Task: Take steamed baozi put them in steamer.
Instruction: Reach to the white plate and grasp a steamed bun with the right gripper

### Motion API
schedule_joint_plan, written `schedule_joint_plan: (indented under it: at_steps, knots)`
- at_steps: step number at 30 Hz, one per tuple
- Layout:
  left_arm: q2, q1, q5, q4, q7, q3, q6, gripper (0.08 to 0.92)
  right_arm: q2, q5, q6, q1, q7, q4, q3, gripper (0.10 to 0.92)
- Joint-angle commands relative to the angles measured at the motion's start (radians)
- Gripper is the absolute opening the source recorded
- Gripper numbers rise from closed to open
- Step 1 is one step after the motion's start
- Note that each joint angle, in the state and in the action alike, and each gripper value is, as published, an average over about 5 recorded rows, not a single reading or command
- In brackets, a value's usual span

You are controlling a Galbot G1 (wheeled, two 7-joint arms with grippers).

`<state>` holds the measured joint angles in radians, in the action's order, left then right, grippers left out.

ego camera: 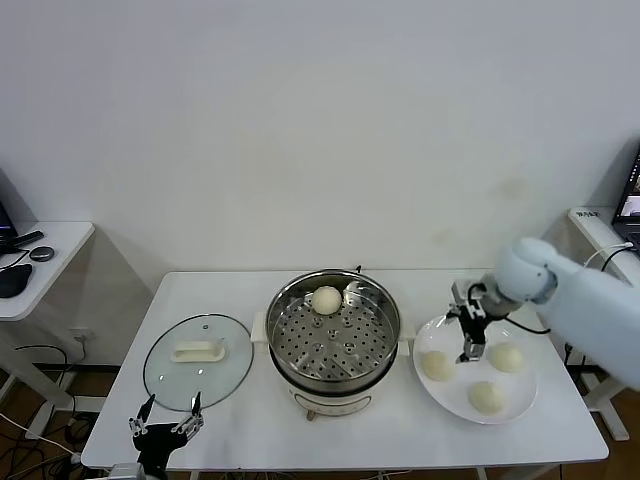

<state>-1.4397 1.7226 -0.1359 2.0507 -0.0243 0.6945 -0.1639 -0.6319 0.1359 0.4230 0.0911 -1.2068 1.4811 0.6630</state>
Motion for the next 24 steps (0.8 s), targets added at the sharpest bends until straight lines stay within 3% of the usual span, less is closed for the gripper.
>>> schedule_joint_plan:
  at_steps: [1,24]
  knots:
    - [0.001,0.000,-0.003,-0.002,0.000,0.000,-0.001,0.823,-0.094,0.087,-0.005,0.133,0.038,-0.093,-0.076,0.823]
    - [-0.012,-0.002,0.002,-0.007,0.000,-0.005,-0.001,0.823,-0.150,0.119,-0.027,0.161,0.046,-0.166,-0.110,0.823]
